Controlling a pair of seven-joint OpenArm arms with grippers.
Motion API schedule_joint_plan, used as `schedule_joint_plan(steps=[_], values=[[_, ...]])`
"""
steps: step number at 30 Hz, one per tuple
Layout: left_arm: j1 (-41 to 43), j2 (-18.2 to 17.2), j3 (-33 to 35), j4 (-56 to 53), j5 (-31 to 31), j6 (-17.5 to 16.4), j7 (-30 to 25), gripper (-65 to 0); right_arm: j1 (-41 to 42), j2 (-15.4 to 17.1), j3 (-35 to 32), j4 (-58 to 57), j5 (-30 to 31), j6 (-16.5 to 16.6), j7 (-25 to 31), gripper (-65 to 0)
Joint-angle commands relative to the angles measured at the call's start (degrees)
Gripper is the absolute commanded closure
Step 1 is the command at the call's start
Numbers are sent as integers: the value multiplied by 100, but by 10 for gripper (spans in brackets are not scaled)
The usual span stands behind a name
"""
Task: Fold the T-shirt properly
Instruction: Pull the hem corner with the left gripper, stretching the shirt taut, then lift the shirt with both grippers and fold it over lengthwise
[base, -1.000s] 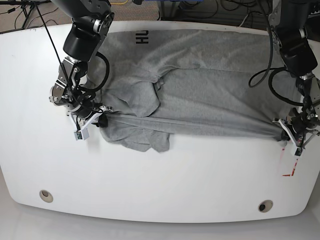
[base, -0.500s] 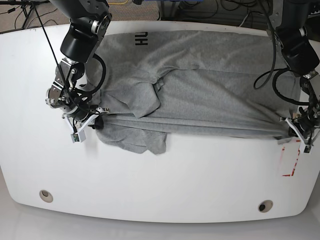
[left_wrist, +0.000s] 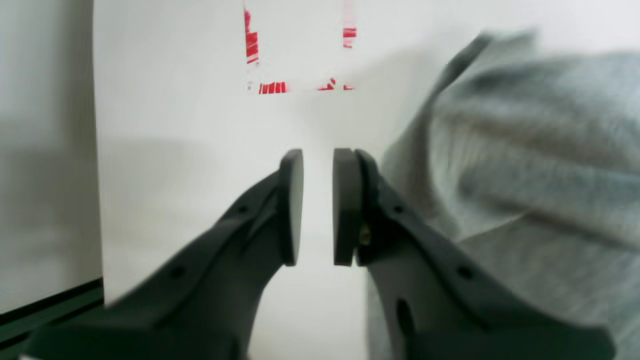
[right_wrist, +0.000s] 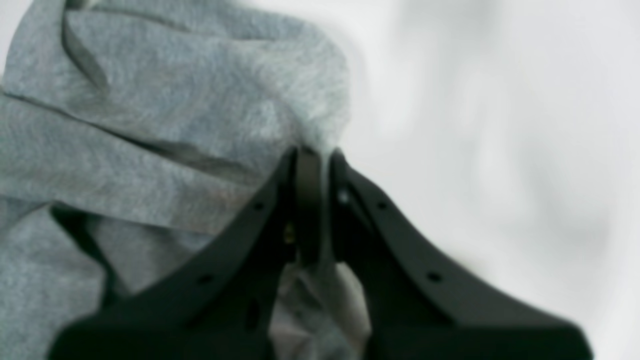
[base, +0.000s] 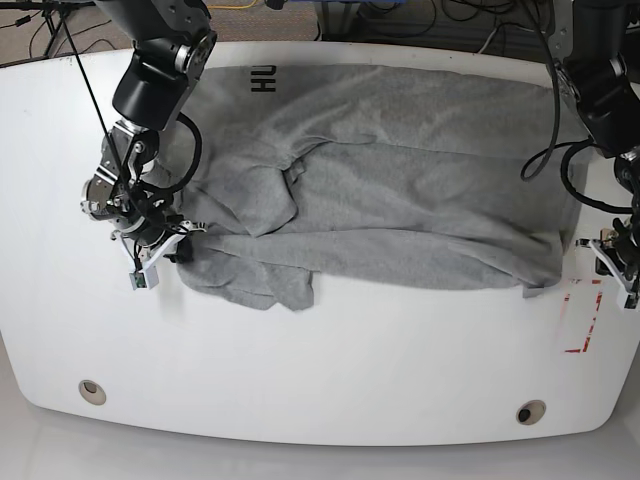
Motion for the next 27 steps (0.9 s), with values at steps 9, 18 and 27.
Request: schedule_joint_plan(steps=[9,18,27], values=[[-194,-74,0,76,-51,-6,-115,-97,138,51,-17,118,115,14,121,-13],[-194,93,18,-30,-42,-6,-774,-101,138,42,-17,118,115,14,121,-13],[-774,93,229,-988,-51,-6,-836,-339,120,33,-17,109,124,14,121,-13]])
